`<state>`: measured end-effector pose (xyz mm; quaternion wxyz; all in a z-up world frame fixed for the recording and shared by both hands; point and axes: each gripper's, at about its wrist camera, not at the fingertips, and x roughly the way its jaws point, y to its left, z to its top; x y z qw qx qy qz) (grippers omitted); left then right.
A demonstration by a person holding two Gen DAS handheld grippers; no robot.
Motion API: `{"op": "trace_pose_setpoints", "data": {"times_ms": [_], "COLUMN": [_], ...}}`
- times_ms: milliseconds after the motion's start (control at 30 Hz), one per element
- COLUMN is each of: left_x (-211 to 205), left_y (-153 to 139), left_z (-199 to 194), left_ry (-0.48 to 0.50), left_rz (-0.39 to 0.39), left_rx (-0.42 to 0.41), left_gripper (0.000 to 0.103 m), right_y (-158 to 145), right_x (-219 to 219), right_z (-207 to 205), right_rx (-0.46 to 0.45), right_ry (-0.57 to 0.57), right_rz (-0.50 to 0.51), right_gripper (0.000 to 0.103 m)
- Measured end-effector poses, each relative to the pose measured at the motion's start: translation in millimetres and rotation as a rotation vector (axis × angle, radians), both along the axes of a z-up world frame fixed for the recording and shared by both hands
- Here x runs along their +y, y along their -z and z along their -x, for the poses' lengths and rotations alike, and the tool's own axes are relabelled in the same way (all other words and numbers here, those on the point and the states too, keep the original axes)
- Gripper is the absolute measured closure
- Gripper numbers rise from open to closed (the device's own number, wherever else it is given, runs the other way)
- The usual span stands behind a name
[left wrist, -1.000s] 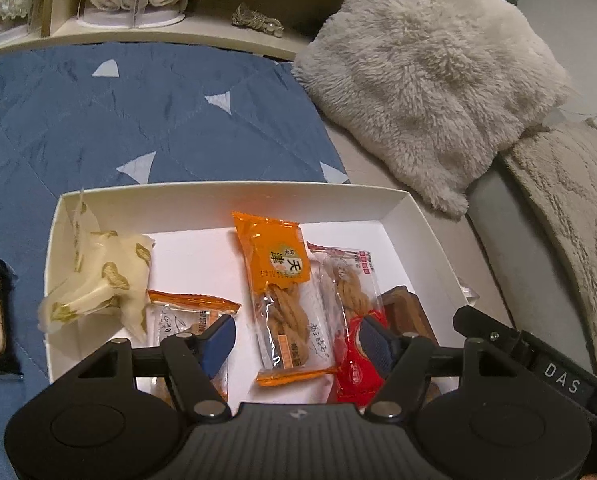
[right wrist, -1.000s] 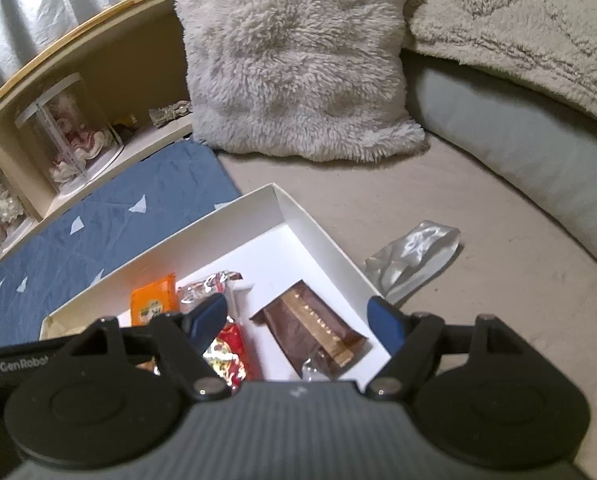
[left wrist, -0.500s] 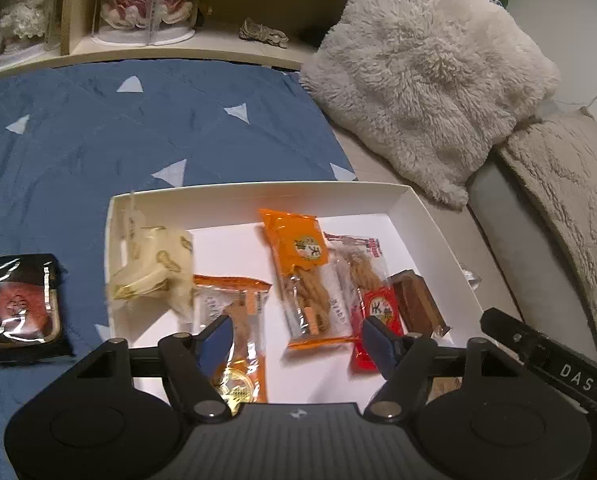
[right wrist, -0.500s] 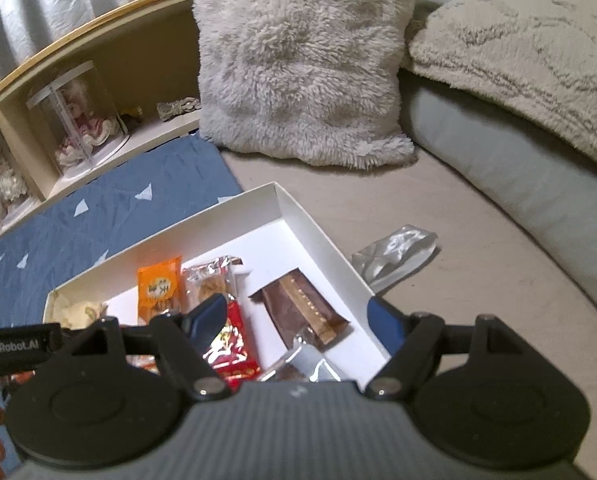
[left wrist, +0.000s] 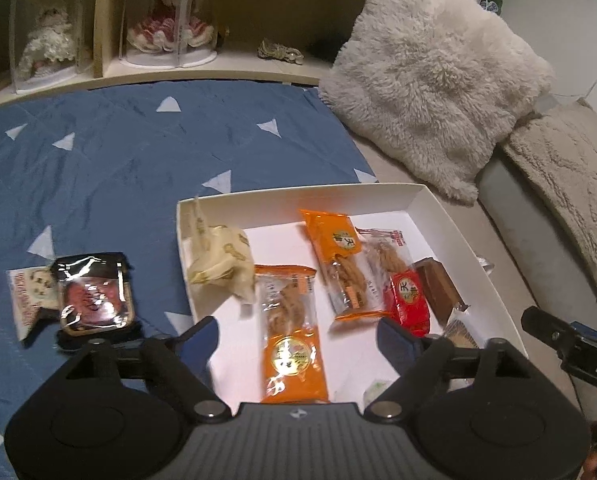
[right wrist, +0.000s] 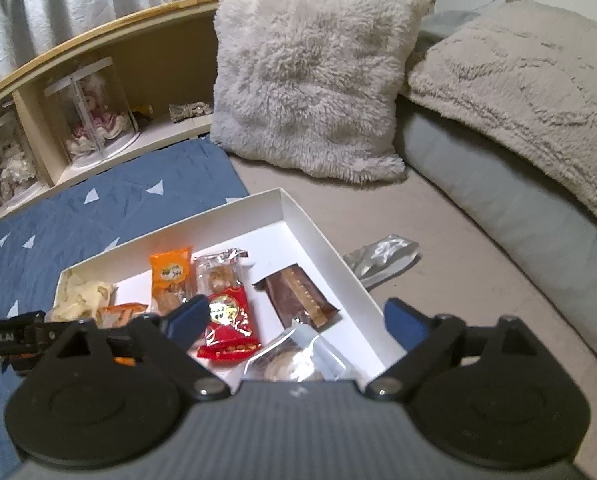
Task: Organize snacks
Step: 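Withdraw both open grippers from the tray toward the remaining snacks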
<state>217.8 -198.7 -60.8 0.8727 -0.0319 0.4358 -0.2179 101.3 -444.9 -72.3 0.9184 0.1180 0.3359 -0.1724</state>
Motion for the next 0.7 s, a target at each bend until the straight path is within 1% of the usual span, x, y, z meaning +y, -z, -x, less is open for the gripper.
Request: {"op": "trace_pose_setpoints", "data": {"times_ms": [33, 67, 167, 300, 467, 700], "left_x": [2, 5, 12, 27, 44, 74], "left_y": [-1, -3, -7, -11, -16, -19], "left_z": [2, 5, 12, 19, 24, 28], "left_ry": [0.002, 0.005, 0.014, 0.011, -0.010, -0.030], "left_rz": [-0.002, -0.008, -0.011, -0.004, -0.010, -0.044], "left_rx": [-0.007, -0.019, -0.053, -0.074, -0.100, -0.120], "left_gripper": [0.006, 0.000, 0.000, 0.000, 0.000, 0.000], "right_y": [0, 0, -1, -5, -7, -10], "right_x": [1, 2, 7, 13, 28, 57], "right_z": [3, 5, 9, 13, 14, 6], "right_rx": [0.002, 0.005, 0.019, 0.008, 0.009, 0.004], "right_ry": [0.004, 0.007, 0.016, 0.007, -0.027, -0.118], "right_rz": [0.005, 0.012, 0.036, 0.041, 0.070, 0.100], "right_gripper": [0.001, 0.001, 0.001, 0.001, 0.001, 0.000]}}
